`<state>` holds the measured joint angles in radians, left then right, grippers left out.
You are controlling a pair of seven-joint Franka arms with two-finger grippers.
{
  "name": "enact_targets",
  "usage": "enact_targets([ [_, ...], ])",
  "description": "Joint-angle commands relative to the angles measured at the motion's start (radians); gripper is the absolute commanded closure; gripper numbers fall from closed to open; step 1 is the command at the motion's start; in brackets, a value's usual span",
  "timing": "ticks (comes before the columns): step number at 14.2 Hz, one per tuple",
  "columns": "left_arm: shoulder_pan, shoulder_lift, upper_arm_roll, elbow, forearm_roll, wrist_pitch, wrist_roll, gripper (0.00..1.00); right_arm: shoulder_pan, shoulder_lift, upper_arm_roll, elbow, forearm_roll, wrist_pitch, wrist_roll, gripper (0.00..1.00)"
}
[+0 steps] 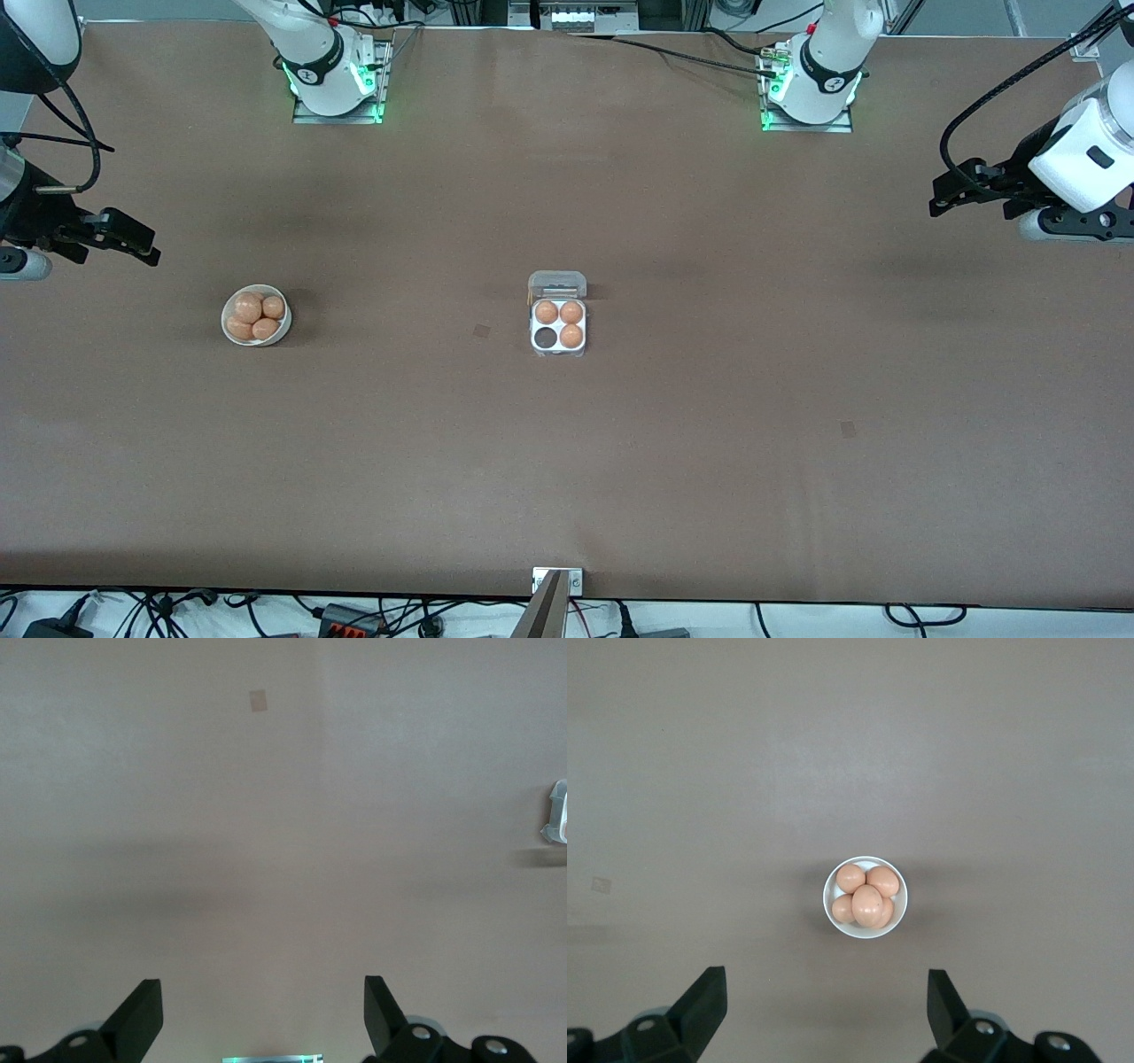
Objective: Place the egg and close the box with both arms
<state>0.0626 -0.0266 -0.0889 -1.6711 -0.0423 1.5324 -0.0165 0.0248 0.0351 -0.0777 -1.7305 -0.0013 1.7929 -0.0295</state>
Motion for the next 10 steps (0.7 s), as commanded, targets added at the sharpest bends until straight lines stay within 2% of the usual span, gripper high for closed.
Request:
enact_targets([
  [1,-0.010,0.020,-0.005,0.040,0.001,-0.026,-0.002,0.00,0.000,0.050,0.004,-0.008,-0.014,0.016,-0.003,0.00],
  [10,-0.007,0.019,-0.012,0.040,0.002,-0.043,0.003,0.00,-0.009,0.330,0.003,-0.006,-0.014,0.078,-0.001,0.00],
])
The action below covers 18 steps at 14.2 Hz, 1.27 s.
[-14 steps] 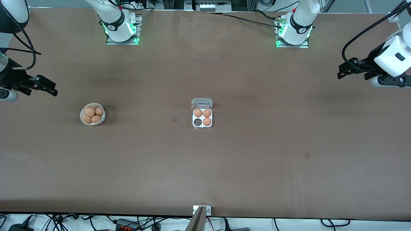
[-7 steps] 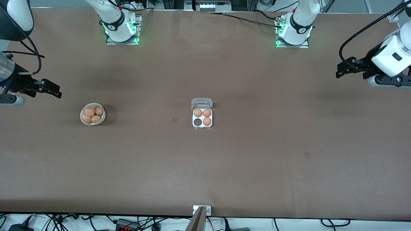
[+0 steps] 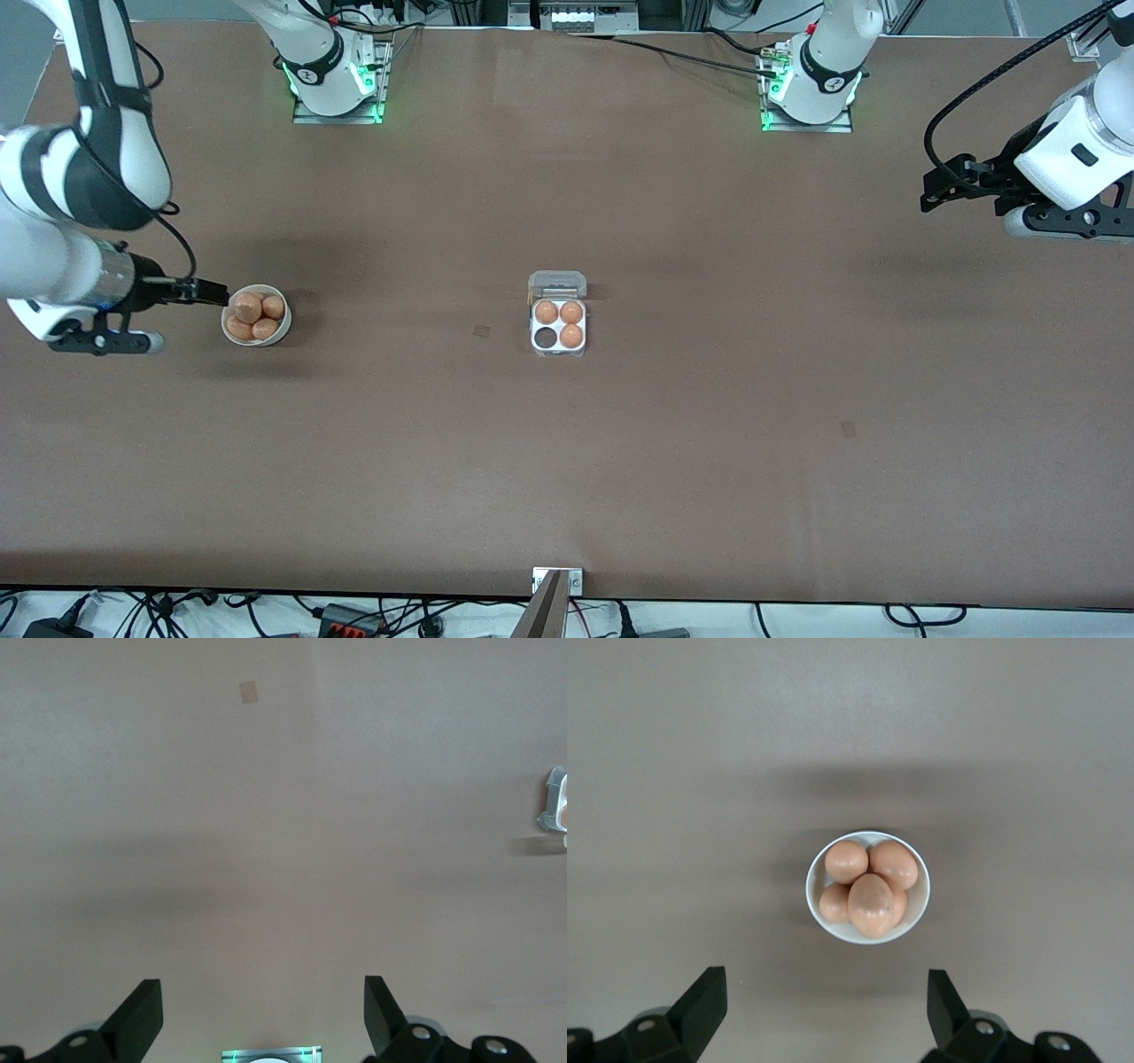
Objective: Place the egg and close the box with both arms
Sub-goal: 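Reach the right gripper down over the white egg bowl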
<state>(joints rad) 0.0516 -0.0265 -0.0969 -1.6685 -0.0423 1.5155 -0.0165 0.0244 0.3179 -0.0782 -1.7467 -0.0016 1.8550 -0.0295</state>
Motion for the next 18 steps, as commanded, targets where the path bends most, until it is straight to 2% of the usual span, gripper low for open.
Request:
enact_targets([
  [1,0.004,0.019,-0.004,0.038,0.002,-0.026,0.003,0.00,-0.008,0.085,0.003,0.010,-0.014,0.041,-0.001,0.00],
  [3,0.004,0.019,-0.003,0.038,0.002,-0.026,0.003,0.00,-0.009,0.142,0.003,0.010,-0.012,0.072,-0.001,0.00],
  [9,0.014,0.019,0.006,0.038,0.002,-0.038,0.004,0.00,-0.027,0.216,0.000,0.007,-0.011,0.056,-0.049,0.00],
  [12,0.014,0.020,0.009,0.038,0.002,-0.038,0.004,0.00,-0.034,0.222,0.000,0.007,-0.008,-0.003,-0.050,0.00],
  [13,0.014,0.020,0.009,0.038,0.002,-0.038,0.004,0.00,-0.034,0.222,0.000,0.007,-0.006,-0.016,-0.050,0.06],
  [15,0.014,0.019,0.009,0.038,0.002,-0.040,0.004,0.00,-0.035,0.222,0.000,0.007,-0.006,-0.020,-0.050,0.09],
  [18,0.014,0.019,0.005,0.038,0.002,-0.040,0.000,0.00,-0.040,0.228,0.000,0.010,-0.006,-0.020,-0.050,0.09],
])
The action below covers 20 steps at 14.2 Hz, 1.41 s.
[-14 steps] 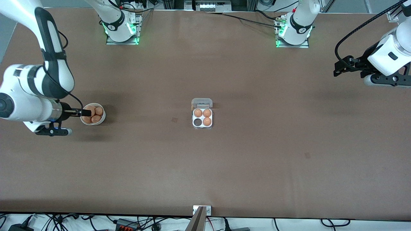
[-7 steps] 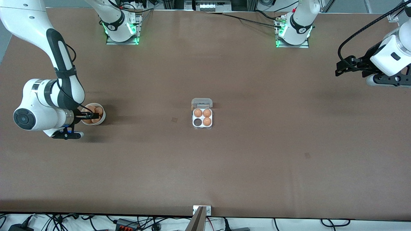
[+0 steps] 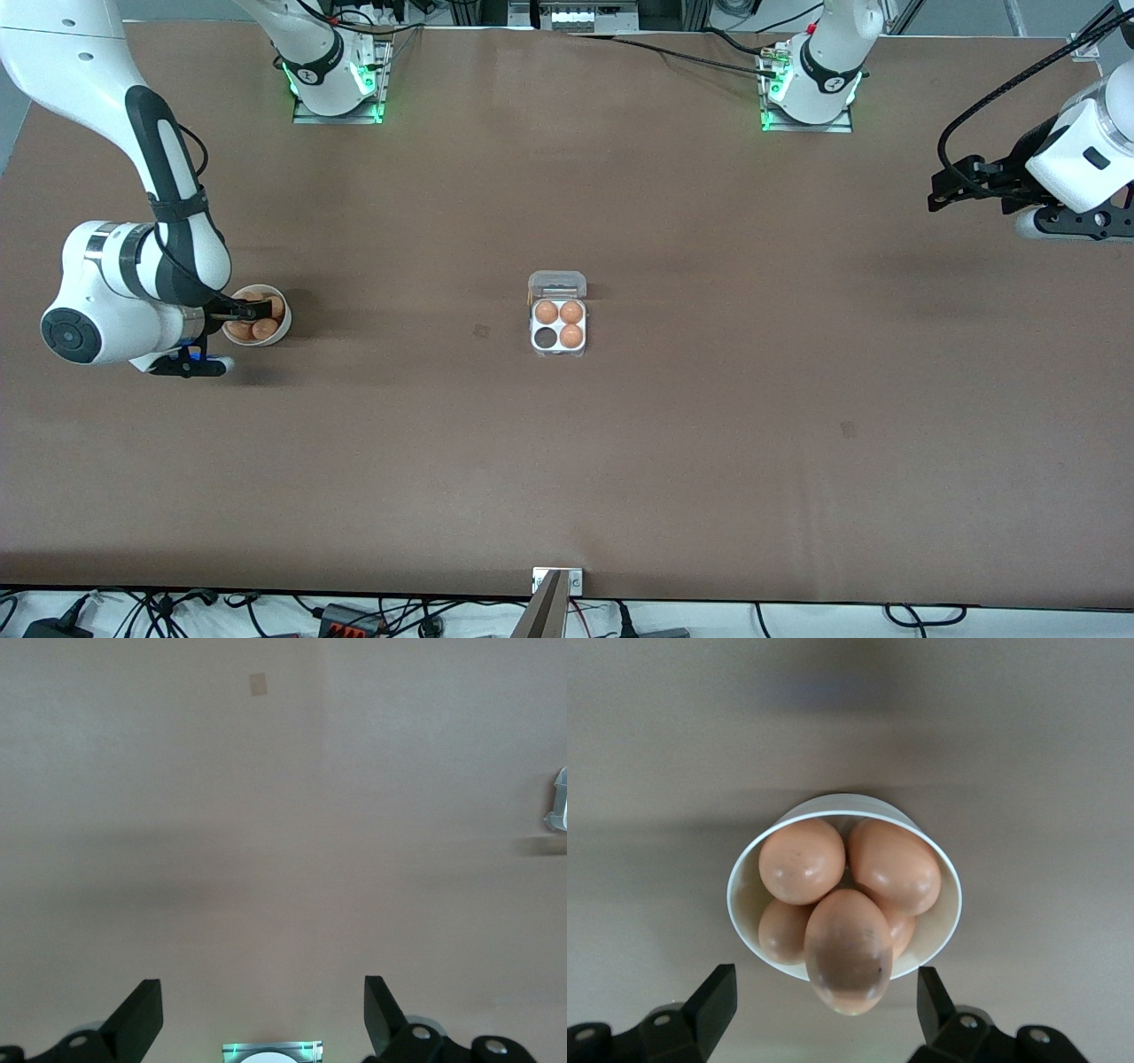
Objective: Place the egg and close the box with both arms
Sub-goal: 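Reach the right gripper down over the white egg bowl, then close the right gripper on one brown egg in the bowl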
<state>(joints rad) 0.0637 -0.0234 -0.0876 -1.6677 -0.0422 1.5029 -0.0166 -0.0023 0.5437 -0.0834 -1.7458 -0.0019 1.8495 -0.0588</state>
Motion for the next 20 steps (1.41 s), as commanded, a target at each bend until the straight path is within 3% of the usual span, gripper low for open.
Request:
enact_targets([
  [1,0.002,0.016,-0.004,0.037,0.002,-0.027,0.001,0.00,-0.021,0.002,0.005,0.011,-0.007,-0.013,-0.021,0.09],
  [6,0.002,0.016,-0.009,0.037,0.002,-0.027,-0.002,0.00,-0.024,0.018,0.005,0.011,-0.007,-0.003,-0.022,0.09],
  [11,0.002,0.016,-0.011,0.037,0.002,-0.039,-0.006,0.00,-0.025,0.033,0.005,0.011,-0.001,-0.001,-0.021,0.18],
  [12,0.002,0.016,-0.011,0.037,0.002,-0.039,-0.006,0.00,-0.025,0.033,0.005,0.012,-0.001,-0.003,-0.021,0.26],
  [14,0.002,0.016,-0.011,0.037,0.001,-0.039,-0.006,0.00,-0.025,0.033,0.005,0.012,-0.001,-0.001,-0.029,0.54],
  [15,0.002,0.016,-0.012,0.037,0.002,-0.039,-0.006,0.00,-0.025,0.033,0.004,0.014,-0.001,-0.003,-0.038,0.58],
  [16,0.002,0.016,-0.012,0.037,0.001,-0.039,-0.006,0.00,-0.027,0.033,0.004,0.014,-0.001,-0.003,-0.055,0.70],
  [18,0.002,0.016,-0.012,0.037,0.002,-0.039,-0.006,0.00,-0.027,0.032,0.004,0.017,-0.001,-0.012,-0.070,0.85],
  [20,0.002,0.016,-0.012,0.037,0.001,-0.039,-0.006,0.00,-0.022,0.032,0.005,0.037,0.000,-0.018,-0.070,0.89],
])
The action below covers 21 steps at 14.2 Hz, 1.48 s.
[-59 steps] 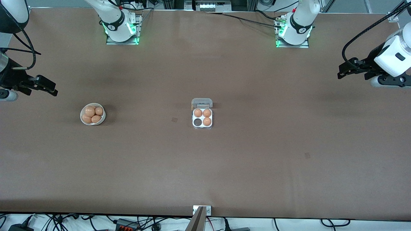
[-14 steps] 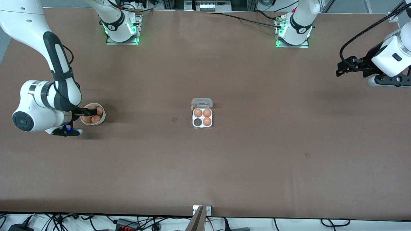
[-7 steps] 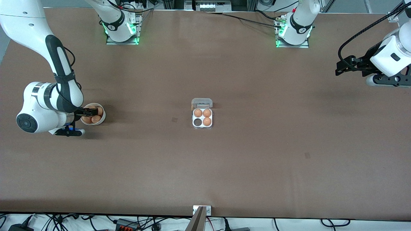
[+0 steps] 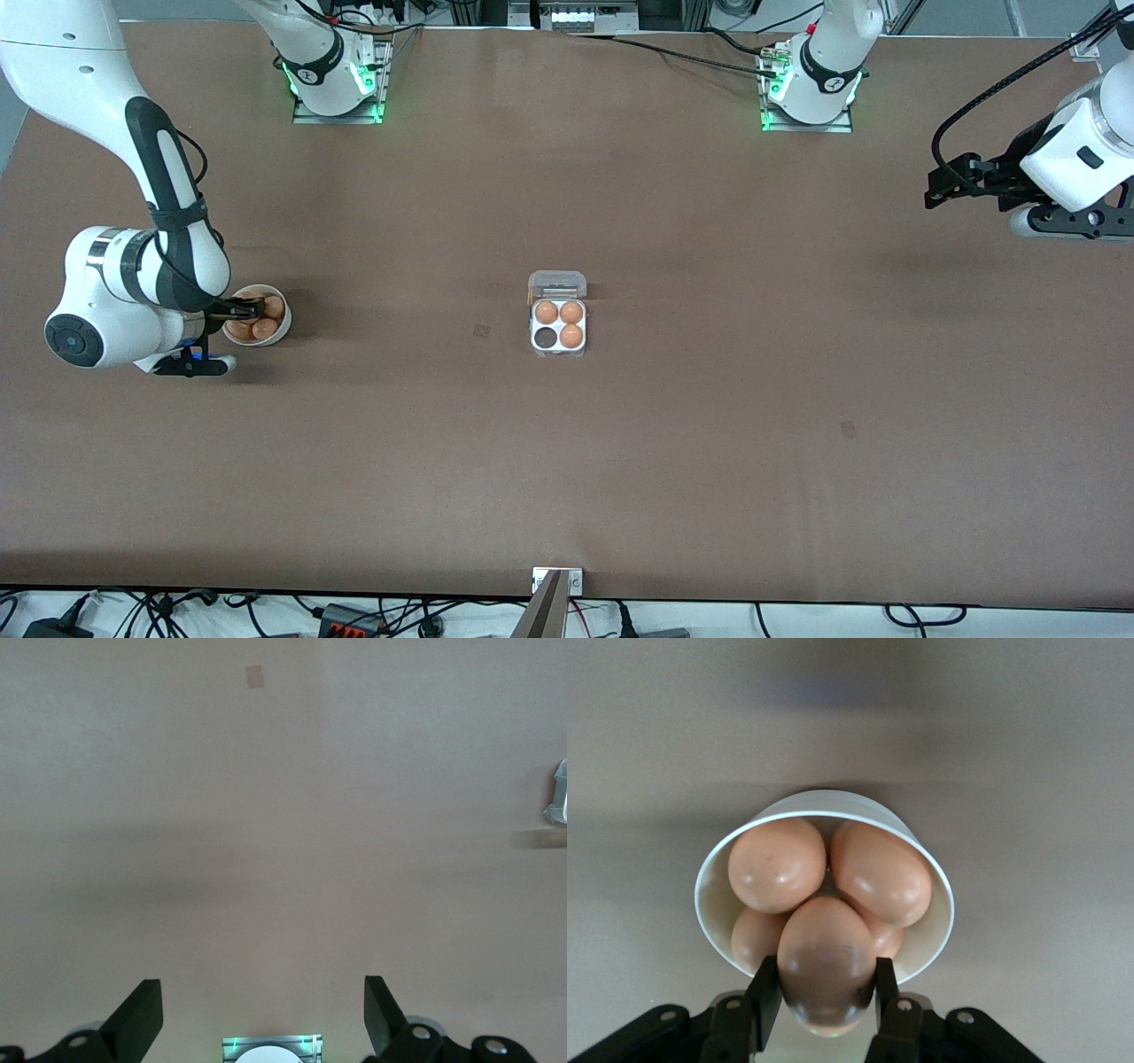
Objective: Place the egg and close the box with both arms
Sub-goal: 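Close the right gripper on one brown egg in the bowl, then lift the egg and carry it over the egg box's empty cell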
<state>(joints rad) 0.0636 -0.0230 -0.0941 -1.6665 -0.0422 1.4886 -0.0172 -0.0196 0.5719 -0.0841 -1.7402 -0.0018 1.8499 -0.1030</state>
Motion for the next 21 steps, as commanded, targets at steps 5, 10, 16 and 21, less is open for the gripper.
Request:
enact_targets([
  [5,0.002,0.015,-0.006,0.036,0.001,-0.025,-0.006,0.00,0.065,0.003,0.012,0.221,0.038,-0.210,-0.020,0.95],
  [10,0.002,0.015,-0.003,0.036,0.001,-0.025,-0.006,0.00,0.269,0.016,0.017,0.310,0.068,-0.199,0.098,0.95],
  [16,0.002,0.015,0.001,0.036,0.002,-0.025,-0.004,0.00,0.463,0.086,0.020,0.399,0.216,-0.158,0.315,0.95],
  [21,0.002,0.015,0.002,0.036,0.001,-0.025,-0.004,0.00,0.570,0.158,0.026,0.476,0.285,-0.078,0.472,0.95],
])
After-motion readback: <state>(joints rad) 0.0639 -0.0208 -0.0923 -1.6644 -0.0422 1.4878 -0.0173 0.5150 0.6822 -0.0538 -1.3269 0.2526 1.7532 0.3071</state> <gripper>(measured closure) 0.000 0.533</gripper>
